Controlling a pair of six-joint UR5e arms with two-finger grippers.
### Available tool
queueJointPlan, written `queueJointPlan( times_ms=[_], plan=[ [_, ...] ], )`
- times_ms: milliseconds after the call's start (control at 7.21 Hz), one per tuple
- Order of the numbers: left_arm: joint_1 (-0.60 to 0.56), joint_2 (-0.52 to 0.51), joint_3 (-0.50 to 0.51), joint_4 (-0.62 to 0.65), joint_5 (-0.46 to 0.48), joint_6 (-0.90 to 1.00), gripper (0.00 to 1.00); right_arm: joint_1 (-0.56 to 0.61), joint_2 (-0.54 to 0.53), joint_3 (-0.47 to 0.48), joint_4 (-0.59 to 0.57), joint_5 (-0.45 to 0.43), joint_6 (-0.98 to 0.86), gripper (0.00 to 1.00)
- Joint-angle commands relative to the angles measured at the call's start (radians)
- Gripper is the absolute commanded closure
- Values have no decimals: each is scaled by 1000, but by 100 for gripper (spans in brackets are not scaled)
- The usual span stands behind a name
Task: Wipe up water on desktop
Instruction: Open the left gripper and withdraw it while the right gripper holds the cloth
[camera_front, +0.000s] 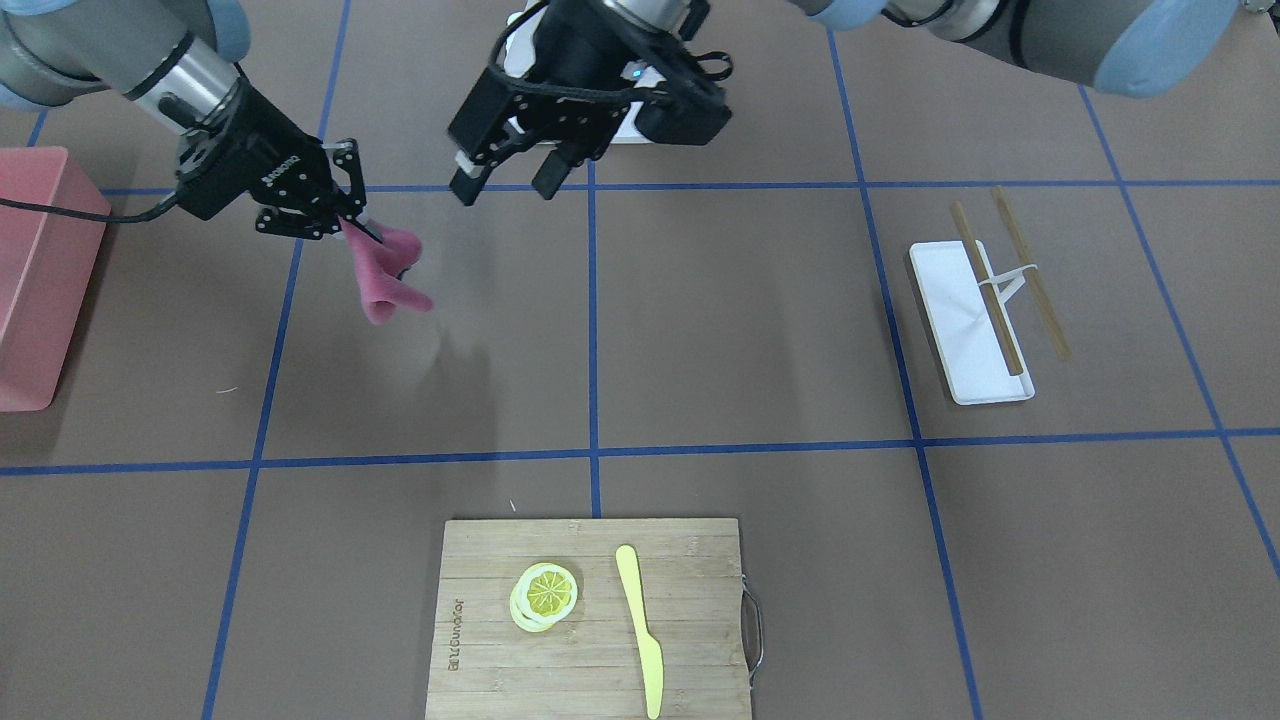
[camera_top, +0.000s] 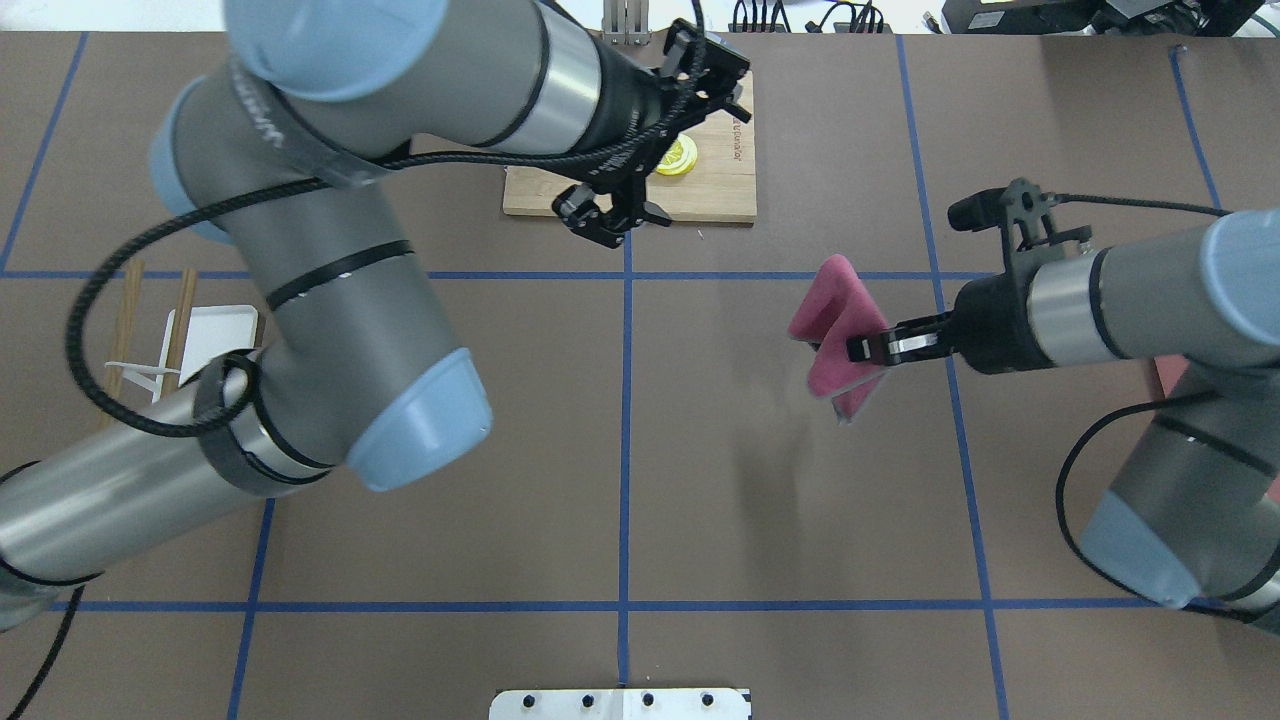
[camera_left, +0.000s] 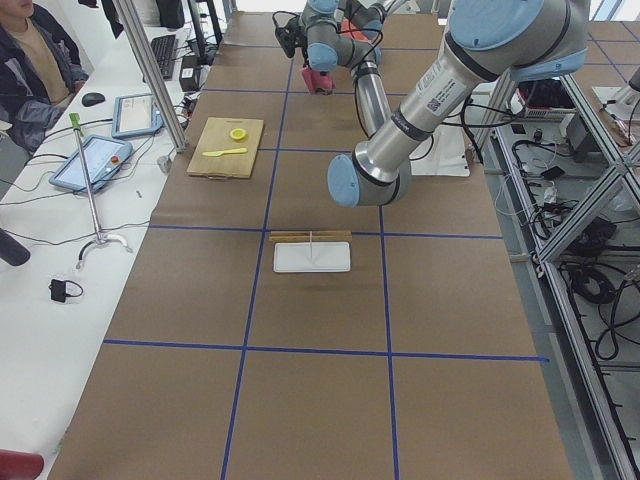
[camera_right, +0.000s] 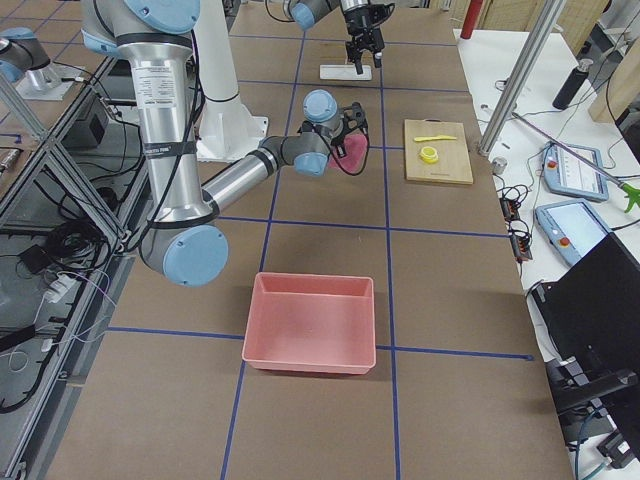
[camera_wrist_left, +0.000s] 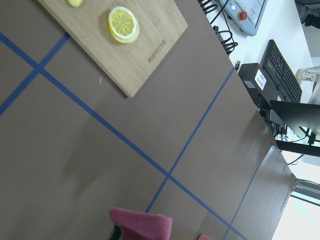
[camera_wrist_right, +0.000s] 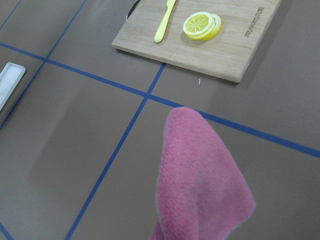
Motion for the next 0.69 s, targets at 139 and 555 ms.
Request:
queueJointPlan(
  times_ms=[139,555],
  plan=[
    [-104,119,-108,-1,-132,42,2,-340,141,-10,-217,-363,230,100],
    [-104,164,-150,-4,-134,42,2,-403,238,-101,-394,-415,314,100]
  ],
)
